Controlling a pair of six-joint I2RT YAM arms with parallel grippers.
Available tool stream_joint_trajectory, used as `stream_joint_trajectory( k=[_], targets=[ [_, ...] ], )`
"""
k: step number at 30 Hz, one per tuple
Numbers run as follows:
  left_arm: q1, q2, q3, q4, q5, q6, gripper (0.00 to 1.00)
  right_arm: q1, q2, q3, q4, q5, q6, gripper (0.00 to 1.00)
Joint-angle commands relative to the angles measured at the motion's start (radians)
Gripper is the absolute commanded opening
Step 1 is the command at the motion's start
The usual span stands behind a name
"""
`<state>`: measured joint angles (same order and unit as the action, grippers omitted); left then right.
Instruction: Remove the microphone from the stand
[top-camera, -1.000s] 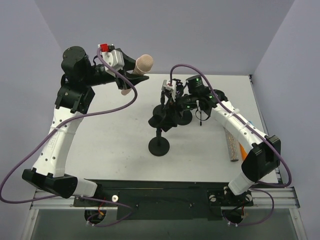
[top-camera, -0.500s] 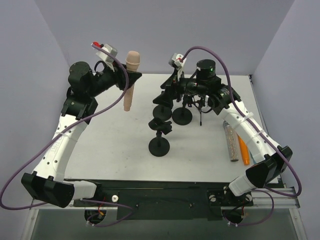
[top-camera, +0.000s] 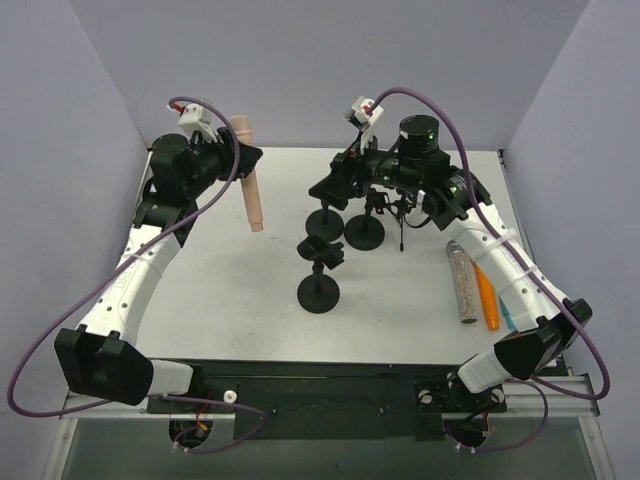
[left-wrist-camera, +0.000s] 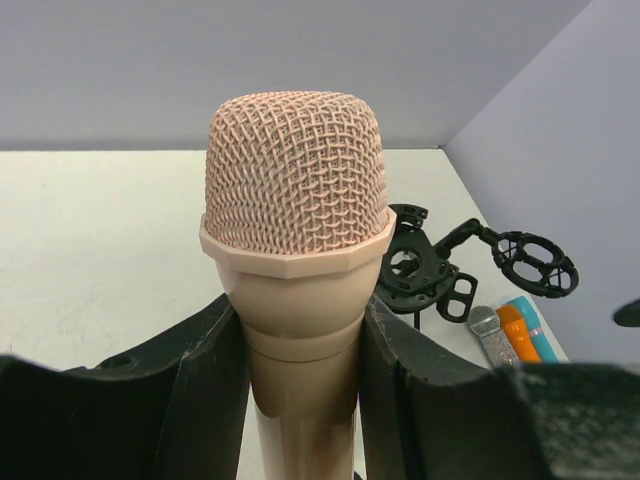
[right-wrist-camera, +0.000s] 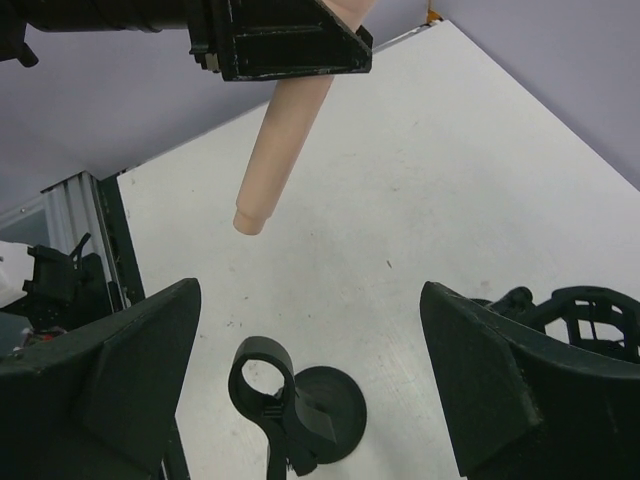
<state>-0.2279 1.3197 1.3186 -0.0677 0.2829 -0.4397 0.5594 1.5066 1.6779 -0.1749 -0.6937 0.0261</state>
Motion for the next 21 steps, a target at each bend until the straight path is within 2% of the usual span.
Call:
stream_joint_trajectory(
  k=[1,4,10,14,17,21],
  targets=[
    [0.035,0.026,0.060,0.086,0.054,-0.097,0.00,-0.018,-0.100,0.019,-0.064,0.075,-0.055,0.86],
    [0.033,0.035,0.106,0.144,0.178,-0.148,0.00,-0.023,-0.109,0.008,-0.083,0.091,-0.026,0.85],
    [0.003,0.041,0.123,0.177,0.311,-0.220,0.00,0.013,-0.008,0.058,-0.028,0.134,0.149,0.84],
    [-0.028,0.018,0.091,0.213,0.314,-0.206,0.00,0.040,0.082,0.121,0.009,0.106,0.204,0.84],
    [-0.057,0.009,0.084,0.227,0.286,-0.194,0.00,0.051,0.128,0.128,0.139,0.040,0.339,0.84],
    [-0.086,0.013,0.102,0.229,0.262,-0.186,0.00,0.085,0.181,0.169,0.156,0.039,0.334,0.82]
  ],
)
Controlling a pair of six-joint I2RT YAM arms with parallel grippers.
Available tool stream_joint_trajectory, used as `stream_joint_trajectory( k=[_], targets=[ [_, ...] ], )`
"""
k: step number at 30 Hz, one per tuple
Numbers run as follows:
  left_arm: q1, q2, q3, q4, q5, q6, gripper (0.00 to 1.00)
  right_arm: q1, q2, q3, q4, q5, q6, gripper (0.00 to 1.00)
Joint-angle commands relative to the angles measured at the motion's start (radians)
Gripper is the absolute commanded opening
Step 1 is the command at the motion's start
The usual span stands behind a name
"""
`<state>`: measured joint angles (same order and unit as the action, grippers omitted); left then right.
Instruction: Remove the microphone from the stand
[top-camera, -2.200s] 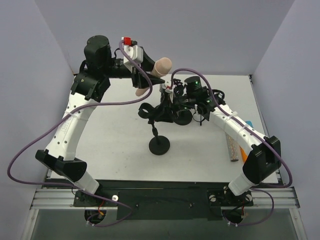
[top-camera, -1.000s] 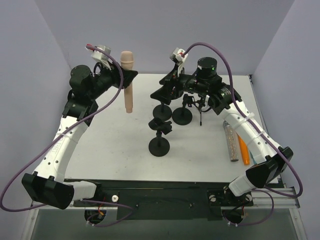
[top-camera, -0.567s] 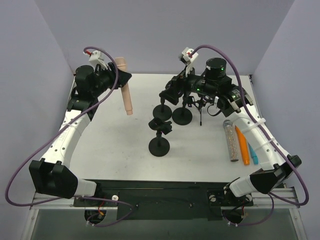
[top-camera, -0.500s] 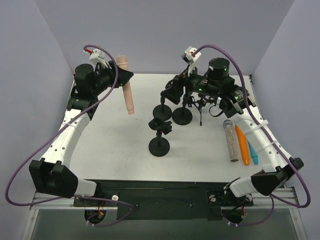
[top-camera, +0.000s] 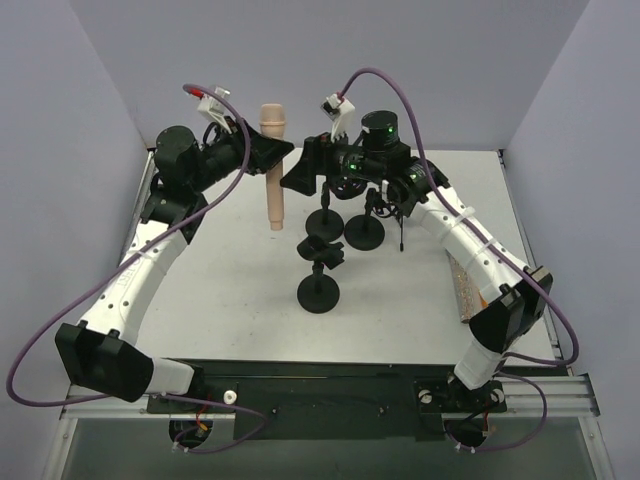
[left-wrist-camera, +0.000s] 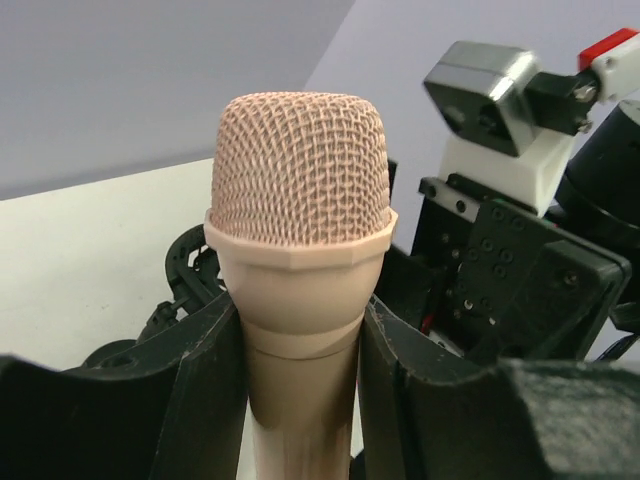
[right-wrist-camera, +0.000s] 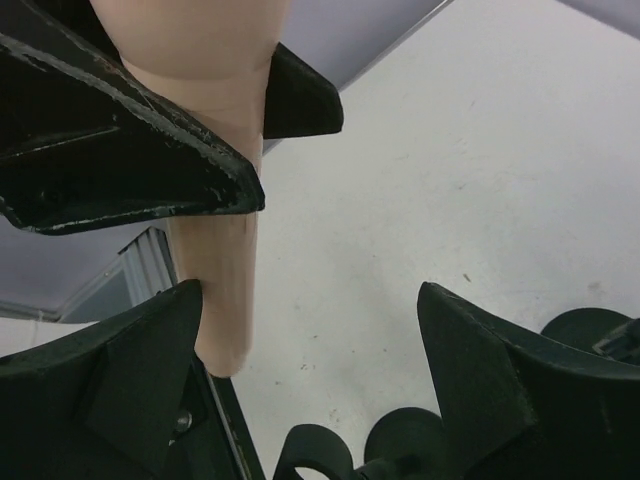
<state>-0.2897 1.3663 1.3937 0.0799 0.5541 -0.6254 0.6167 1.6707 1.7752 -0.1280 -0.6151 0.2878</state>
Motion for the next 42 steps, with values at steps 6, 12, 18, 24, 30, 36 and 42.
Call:
stream_joint_trajectory(
  k=[6,12,18,24,30,36,42],
  targets=[
    [-0.052,-0.027,0.056,0.038,-0.031,-0.007,0.00,0.061,0.070,0.128,0.119,0.003,0.071,0.72],
    [-0.054,-0.032,0.057,0.020,-0.193,0.018,0.00,0.071,0.054,0.095,0.203,-0.129,0.099,0.72],
    [-0.057,-0.038,0.056,-0.015,-0.544,0.033,0.00,0.058,0.015,0.040,0.217,-0.189,0.119,0.73],
    [-0.058,-0.027,0.034,-0.020,-0.592,0.010,0.00,0.060,0.041,0.102,0.243,-0.181,0.160,0.74],
    [-0.062,-0.024,0.050,-0.032,-0.569,-0.049,0.00,0.097,0.095,0.173,0.131,0.012,0.033,0.70],
    [-0.062,-0.024,0.056,-0.048,-0.530,-0.080,0.00,0.098,0.156,0.233,0.093,0.067,-0.001,0.63],
    [-0.063,-0.023,0.056,-0.040,-0.470,-0.094,0.00,0.103,0.176,0.242,0.065,0.077,-0.035,0.61]
  ],
)
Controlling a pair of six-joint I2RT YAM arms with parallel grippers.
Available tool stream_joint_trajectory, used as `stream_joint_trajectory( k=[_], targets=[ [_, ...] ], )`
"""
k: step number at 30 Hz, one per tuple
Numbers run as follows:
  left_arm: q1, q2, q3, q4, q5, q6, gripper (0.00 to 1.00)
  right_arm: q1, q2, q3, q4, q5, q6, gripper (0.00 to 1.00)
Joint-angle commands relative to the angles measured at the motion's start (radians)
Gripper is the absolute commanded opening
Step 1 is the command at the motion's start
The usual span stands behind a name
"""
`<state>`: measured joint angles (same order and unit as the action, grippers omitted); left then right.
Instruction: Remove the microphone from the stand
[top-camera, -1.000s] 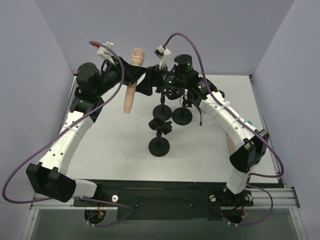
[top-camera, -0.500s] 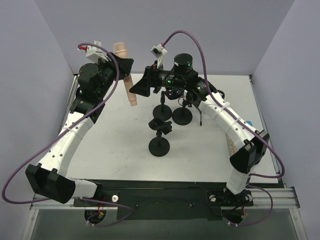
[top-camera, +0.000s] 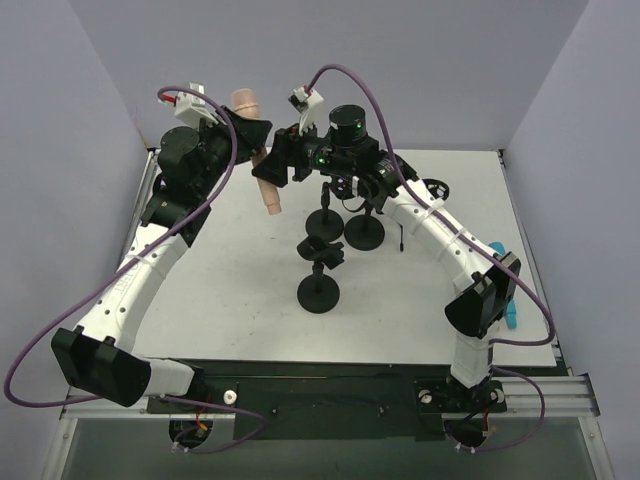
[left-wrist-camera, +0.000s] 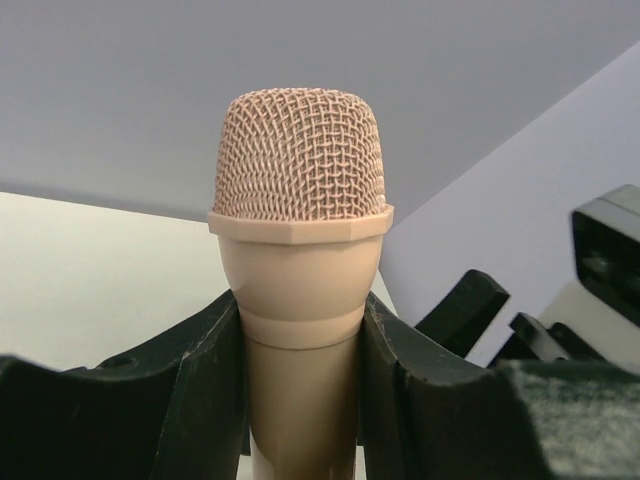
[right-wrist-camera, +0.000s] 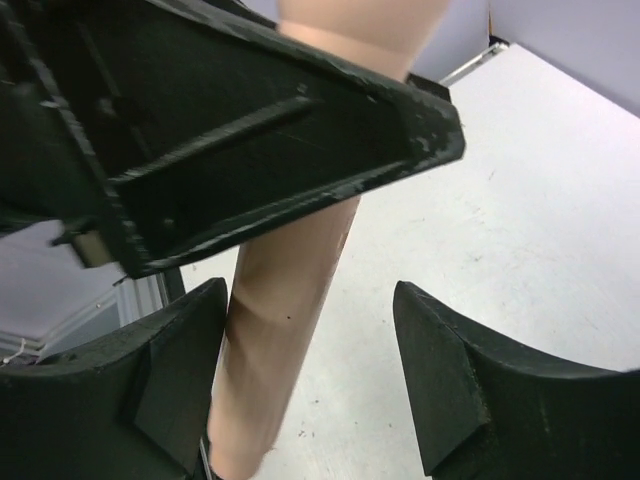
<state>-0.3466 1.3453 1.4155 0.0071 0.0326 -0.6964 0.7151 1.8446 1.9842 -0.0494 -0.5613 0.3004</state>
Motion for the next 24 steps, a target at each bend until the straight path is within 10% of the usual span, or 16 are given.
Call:
stream_joint_trajectory(
  k=[1,7,10,12,16,24],
  targets=[
    [-0.008,-0.002,0.036,0.036,0.058,-0.023,0.00,0.006,0.005,0.027,-0.018,0.026,-0.052,0.60],
    [-0.018,0.005,0.030,0.037,0.095,-0.029,0.00,0.006,0.005,0.021,-0.026,0.031,-0.072,0.50],
    [-0.025,0.006,0.019,0.047,0.125,-0.015,0.00,0.007,0.004,0.034,-0.026,0.000,-0.086,0.17],
    [-0.031,0.009,0.014,0.054,0.150,0.009,0.30,0.003,-0.005,0.039,-0.032,0.008,-0.095,0.00],
    [-0.034,-0.001,0.013,0.100,0.229,0.098,0.75,-0.026,-0.062,0.018,-0.053,0.031,-0.118,0.00],
    [-0.025,-0.095,-0.042,0.153,0.450,0.356,0.78,-0.222,-0.352,-0.140,-0.136,0.049,-0.214,0.00]
  ],
)
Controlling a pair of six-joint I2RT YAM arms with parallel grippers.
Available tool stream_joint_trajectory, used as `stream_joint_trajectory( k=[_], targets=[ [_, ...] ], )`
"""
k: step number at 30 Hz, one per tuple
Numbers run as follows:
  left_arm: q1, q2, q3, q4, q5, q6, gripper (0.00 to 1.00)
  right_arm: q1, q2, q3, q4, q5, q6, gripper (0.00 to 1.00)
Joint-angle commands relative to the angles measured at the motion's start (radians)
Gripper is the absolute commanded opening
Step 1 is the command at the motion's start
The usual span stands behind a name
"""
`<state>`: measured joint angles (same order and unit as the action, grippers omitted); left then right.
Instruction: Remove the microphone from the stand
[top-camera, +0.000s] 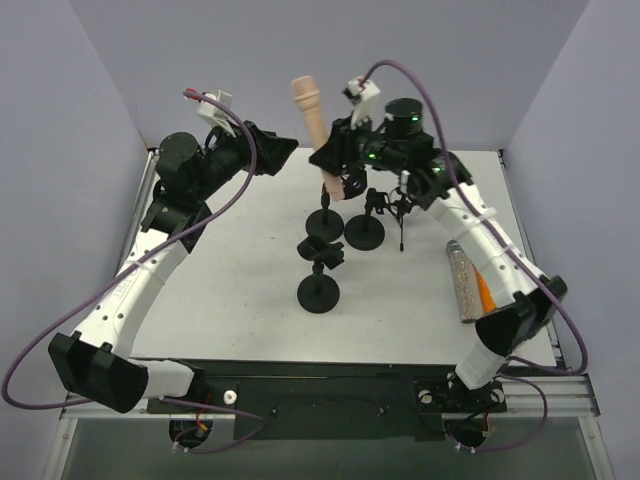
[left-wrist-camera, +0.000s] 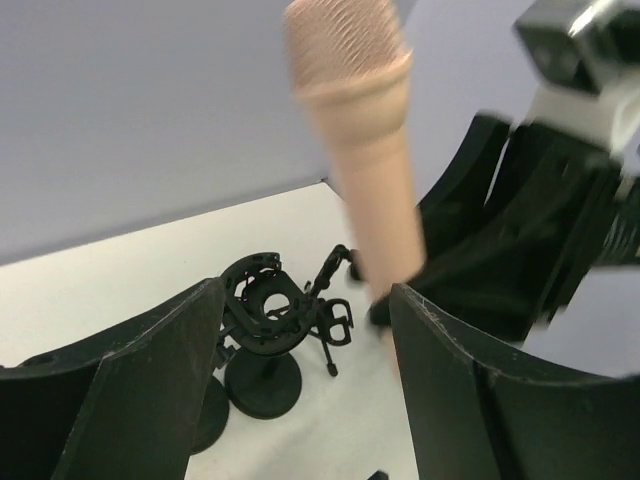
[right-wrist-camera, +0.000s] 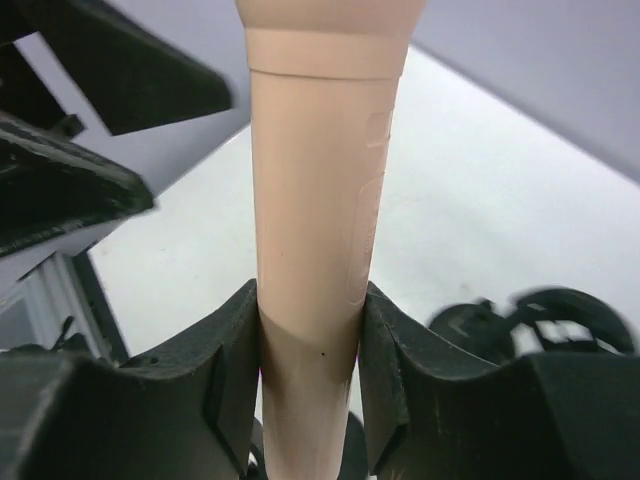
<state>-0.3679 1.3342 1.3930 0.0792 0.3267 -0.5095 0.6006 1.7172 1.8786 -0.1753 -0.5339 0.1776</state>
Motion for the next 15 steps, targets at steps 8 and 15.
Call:
stream_joint_trajectory(
  k=[8,15],
  targets=[
    [0.012,-0.130,-0.071,-0.027,0.061,0.281,0.77,-0.491,-0.510,-0.238,-0.333,0.164,-0.220,0.00],
    [0.020,-0.115,-0.042,-0.058,0.021,0.335,0.75,-0.838,-0.600,-0.485,-0.587,0.308,-0.547,0.00]
  ],
)
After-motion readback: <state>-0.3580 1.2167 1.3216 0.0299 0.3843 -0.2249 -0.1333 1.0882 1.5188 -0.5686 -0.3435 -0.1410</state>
